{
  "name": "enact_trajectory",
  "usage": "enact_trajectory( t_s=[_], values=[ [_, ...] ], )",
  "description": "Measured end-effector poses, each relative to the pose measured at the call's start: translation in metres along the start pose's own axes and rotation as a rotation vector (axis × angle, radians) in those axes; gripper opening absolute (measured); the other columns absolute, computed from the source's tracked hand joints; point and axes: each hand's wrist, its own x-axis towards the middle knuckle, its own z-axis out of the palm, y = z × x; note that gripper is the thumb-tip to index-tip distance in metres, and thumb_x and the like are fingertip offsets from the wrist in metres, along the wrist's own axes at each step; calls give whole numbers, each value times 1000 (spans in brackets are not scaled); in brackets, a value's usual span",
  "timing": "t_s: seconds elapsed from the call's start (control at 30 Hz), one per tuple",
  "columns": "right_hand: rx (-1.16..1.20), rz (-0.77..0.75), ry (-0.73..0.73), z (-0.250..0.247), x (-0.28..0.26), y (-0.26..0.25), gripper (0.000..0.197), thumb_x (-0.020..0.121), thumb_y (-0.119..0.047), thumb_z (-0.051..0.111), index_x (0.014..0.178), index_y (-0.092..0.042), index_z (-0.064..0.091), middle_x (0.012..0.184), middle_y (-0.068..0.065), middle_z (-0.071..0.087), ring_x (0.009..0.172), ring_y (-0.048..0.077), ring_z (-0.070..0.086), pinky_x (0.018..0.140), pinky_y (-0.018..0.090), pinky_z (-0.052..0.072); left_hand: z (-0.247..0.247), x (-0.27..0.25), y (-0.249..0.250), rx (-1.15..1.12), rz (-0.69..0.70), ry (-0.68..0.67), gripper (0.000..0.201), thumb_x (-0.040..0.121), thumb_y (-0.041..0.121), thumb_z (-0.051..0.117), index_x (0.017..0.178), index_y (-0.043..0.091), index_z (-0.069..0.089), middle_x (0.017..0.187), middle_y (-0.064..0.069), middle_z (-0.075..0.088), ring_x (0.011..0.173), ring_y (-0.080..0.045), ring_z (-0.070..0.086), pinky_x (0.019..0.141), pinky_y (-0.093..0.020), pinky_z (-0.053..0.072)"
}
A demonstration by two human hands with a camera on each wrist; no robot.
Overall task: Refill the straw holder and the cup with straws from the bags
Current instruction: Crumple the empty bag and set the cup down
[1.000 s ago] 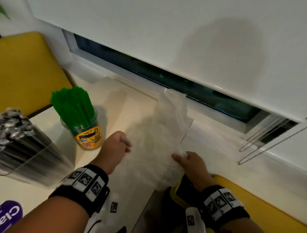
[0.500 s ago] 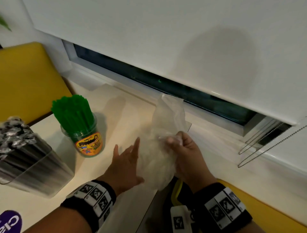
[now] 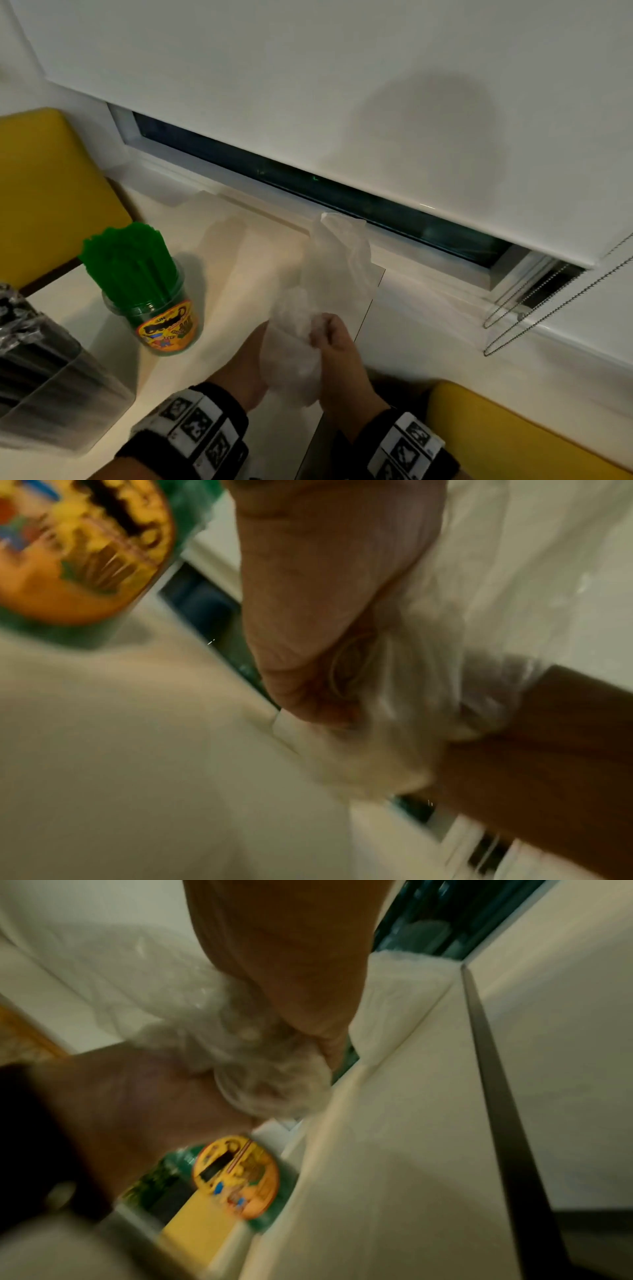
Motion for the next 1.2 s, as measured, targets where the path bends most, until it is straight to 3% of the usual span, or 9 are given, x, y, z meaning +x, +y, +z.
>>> enact_trajectory(
  t_s=[0.17, 0.3, 0.43, 0.5, 0.6, 0.73, 0.87, 1.0, 1.2],
  values=[
    [-168, -230, 358, -34, 46, -63, 15, 91, -26, 64, 102, -23, 54, 99, 0, 65, 90, 19, 66, 82, 43, 58, 12, 36, 33, 98, 100, 88, 36, 88, 18, 70, 120, 24, 55, 123, 1, 62, 110, -17, 60, 102, -42, 48],
    [-292, -368, 438, -46, 114, -108, 18, 84, -38, 72, 84, -23, 62, 90, -2, 65, 85, 19, 63, 80, 43, 57, 22, 84, 63, -117, 21, 256, 34, 102, 26, 47, 136, 19, 47, 141, -6, 52, 120, -20, 51, 108, -39, 38],
    [-907, -83, 317, -59, 198, -77, 66, 75, -72, 58, 117, -23, 66, 136, 1, 48, 134, 22, 37, 107, 24, 34, 42, 136, 80, -72, -198, 136, 96, 77, 86, 43, 154, 31, 27, 158, 3, 36, 142, -22, 35, 114, -46, 23],
    [-1040, 10, 219, -63, 220, -46, 71, 73, -72, 58, 117, -17, 66, 139, 11, 49, 135, 32, 37, 112, 40, 34, 52, 156, 74, -41, -304, 117, 127, 55, 94, 55, 157, 34, 10, 164, 0, 22, 147, -28, 28, 115, -52, 23],
    [-880, -55, 207, -61, 221, -20, 42, 77, -46, 70, 98, -10, 63, 105, 10, 63, 100, 30, 61, 90, 44, 53, 64, 176, 59, -62, -288, 218, 137, 56, 80, 73, 158, 25, 0, 162, -8, 23, 143, -33, 35, 112, -48, 37],
    [-703, -110, 181, -55, 215, -13, 15, 84, -25, 65, 91, -17, 56, 94, 5, 65, 84, 24, 63, 78, 39, 56, 69, 197, 52, -172, -267, 357, 125, 38, 85, 76, 135, 11, 51, 117, -12, 69, 95, -30, 70, 81, -44, 60],
    [53, 111, 186, -46, 201, -14, 26, 86, -30, 63, 108, -16, 62, 103, 11, 72, 91, 31, 71, 76, 46, 61, 73, 210, 58, -129, -119, 428, 105, 40, 88, 71, 118, 19, 66, 106, -5, 74, 92, -28, 72, 88, -47, 58],
    [465, 348, 10, -53, 192, -15, 49, 98, -46, 50, 125, -7, 63, 115, 17, 71, 104, 32, 69, 81, 40, 58, 84, 203, 74, -68, -74, 324, 81, 62, 81, 60, 117, 23, 65, 109, -5, 72, 97, -27, 70, 93, -47, 55],
    [388, 375, -134, -65, 168, -39, 50, 99, -43, 46, 132, -6, 58, 116, 15, 68, 105, 29, 65, 103, 44, 47, 83, 175, 77, -82, -5, 365, 70, 72, 66, 58, 124, 20, 62, 113, -5, 69, 99, -27, 68, 91, -44, 55]
  ],
)
